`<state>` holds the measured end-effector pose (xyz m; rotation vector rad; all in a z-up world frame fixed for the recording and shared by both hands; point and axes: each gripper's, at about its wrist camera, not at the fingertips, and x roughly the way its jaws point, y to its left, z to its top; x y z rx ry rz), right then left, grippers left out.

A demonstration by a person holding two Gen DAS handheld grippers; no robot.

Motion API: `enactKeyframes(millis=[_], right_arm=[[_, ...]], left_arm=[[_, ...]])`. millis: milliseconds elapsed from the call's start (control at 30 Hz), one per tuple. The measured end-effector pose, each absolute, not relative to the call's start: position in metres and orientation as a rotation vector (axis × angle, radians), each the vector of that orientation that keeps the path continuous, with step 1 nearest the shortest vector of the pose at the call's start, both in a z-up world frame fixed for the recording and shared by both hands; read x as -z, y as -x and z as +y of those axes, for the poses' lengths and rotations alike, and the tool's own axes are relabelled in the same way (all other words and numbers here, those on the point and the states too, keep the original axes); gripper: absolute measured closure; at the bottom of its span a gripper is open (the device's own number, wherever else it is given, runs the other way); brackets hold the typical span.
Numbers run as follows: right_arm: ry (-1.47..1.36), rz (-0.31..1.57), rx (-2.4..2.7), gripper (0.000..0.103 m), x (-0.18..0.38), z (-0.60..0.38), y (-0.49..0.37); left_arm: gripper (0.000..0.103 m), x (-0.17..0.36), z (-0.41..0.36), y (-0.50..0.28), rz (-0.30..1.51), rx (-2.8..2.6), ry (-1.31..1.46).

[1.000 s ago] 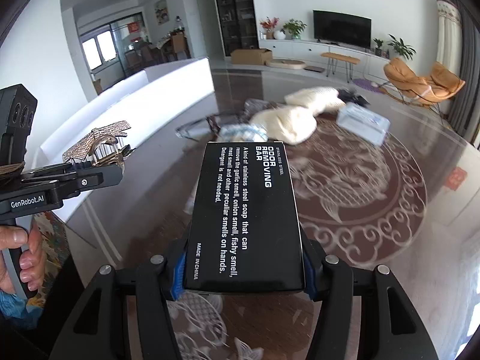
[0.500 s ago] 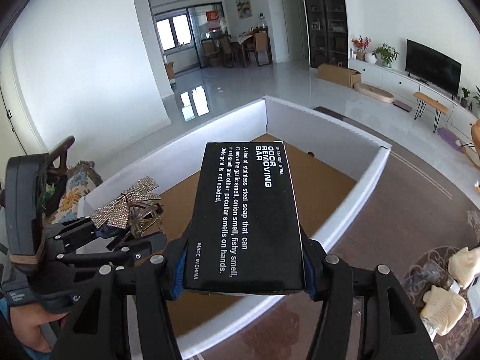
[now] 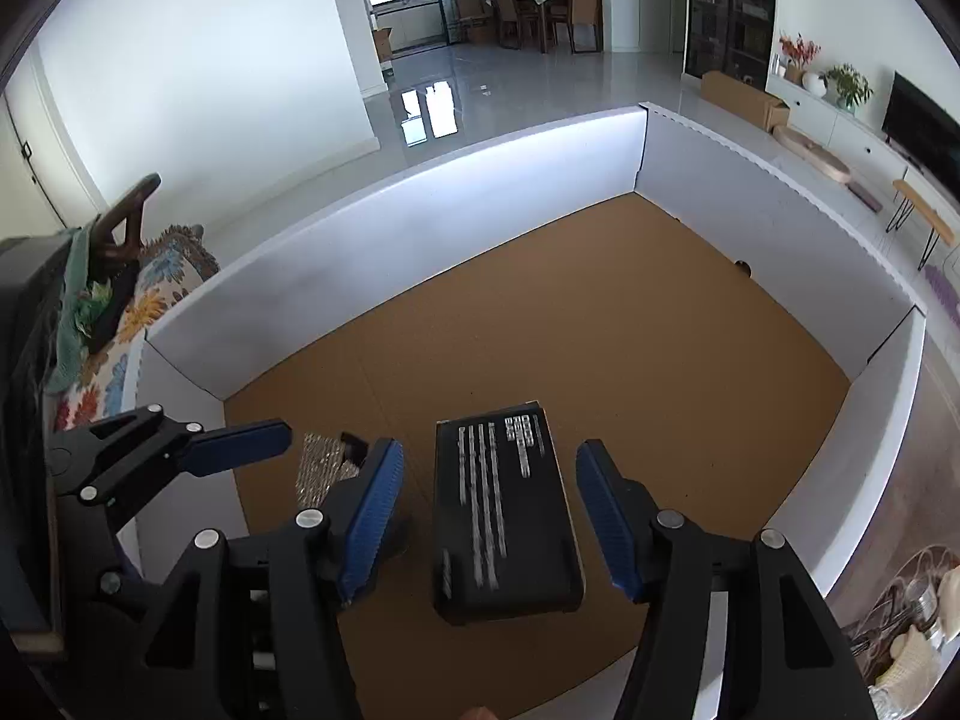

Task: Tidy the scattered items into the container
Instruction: 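Carry bow clip and black box into the cardboard container, open both tools, then move both open tools back over the table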

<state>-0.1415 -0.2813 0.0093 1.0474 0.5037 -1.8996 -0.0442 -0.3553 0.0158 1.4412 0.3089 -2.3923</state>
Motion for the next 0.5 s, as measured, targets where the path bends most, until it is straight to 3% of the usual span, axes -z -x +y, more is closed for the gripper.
enactKeyframes(millis=[133,267,500], right_arm=[[-1.054,0.519,1.936,0.042,-0.005,-0.273,0.134],[-1.059,0.533,1.953,0.042,-0.004,-0.269,0.131],[-0.916,0.394,2.067,0.042,-0.024,-0.238,0.119]], left_arm=[[0.030,-0.016,-0.349,0.046,0.210,2.402,-1.460],[0.030,-0.013,-0.352,0.046,0.240,2.423,-1.495],[0.030,-0.022,-0.353,0.037,0.243,2.440,-1.381]])
